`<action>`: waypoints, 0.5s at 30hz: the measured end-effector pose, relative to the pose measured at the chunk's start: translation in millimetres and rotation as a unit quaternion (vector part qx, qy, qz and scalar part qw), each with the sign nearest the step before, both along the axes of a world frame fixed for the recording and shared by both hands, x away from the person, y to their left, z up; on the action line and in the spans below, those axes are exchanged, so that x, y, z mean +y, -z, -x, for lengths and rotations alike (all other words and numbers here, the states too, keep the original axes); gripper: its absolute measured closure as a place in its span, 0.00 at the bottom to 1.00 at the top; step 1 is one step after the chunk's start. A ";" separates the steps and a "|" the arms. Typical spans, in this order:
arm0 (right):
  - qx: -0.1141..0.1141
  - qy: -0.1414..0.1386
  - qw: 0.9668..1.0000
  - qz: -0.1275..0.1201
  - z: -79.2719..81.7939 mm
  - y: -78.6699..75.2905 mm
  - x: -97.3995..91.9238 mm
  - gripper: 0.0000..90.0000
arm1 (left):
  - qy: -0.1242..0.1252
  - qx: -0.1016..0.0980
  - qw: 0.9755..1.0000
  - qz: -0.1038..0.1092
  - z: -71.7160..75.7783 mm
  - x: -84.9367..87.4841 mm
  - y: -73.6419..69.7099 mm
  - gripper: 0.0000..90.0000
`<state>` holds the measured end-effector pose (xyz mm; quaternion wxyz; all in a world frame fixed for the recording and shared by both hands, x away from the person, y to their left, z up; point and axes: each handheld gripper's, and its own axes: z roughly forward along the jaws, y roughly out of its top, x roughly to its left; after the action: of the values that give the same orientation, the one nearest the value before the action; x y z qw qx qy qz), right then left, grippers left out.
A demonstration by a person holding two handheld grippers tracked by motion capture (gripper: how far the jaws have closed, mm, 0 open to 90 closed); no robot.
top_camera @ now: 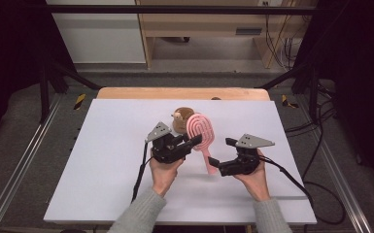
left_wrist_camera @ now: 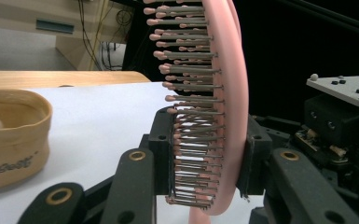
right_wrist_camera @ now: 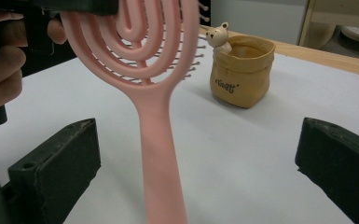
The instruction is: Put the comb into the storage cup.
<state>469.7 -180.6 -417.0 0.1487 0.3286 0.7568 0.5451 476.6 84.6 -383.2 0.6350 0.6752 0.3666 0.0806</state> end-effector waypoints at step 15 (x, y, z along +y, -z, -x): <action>0.005 0.008 1.000 -0.014 -0.2 -0.5 -20.1 0.00 | -0.020 -0.010 1.000 -0.019 -3.3 24.6 -8.9 0.72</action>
<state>469.9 -200.7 -416.5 0.1450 0.3394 0.7470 0.5531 479.8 109.2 -374.2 0.6237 0.6789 0.3723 0.1071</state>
